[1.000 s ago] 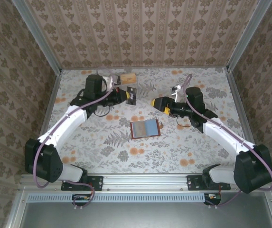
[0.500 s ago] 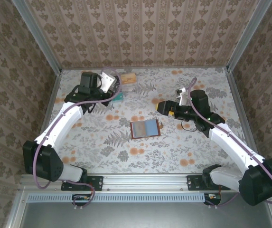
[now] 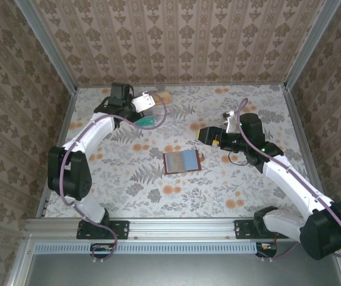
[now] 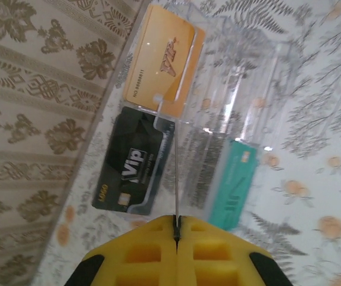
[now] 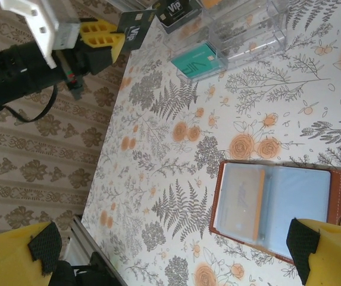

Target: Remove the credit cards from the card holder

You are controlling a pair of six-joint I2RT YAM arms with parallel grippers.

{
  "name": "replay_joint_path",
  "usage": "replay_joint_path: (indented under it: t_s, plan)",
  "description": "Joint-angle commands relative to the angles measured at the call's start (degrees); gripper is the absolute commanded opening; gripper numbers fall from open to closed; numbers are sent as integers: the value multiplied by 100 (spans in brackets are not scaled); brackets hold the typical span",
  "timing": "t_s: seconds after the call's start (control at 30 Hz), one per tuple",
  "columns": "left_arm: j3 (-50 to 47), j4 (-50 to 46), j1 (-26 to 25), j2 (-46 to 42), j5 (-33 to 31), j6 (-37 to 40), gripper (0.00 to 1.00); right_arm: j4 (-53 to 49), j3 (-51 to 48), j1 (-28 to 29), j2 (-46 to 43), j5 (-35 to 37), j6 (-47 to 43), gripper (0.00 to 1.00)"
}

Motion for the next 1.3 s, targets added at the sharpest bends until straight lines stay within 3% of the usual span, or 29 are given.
replay_joint_path:
  t_s: [0.0,0.37,0.7,1.13,1.27]
  plan:
    - [379,468,179,349,-139,970,0,-61,101,-35,-51,129,-71,100]
    - [1180,249,420,1305,306,1605,0,-32,146,-35,190,162,-94,100]
    - [1334,13,420,1597,498,1635,0,-55,237,-46,370,173,-167,100]
    - [1488,15,412,1894,300,1636,0,35,258,-59,565,88,-142,100]
    - [1562,88,403,1931,218,1539,17,47,257,-55,568,104,-137,100]
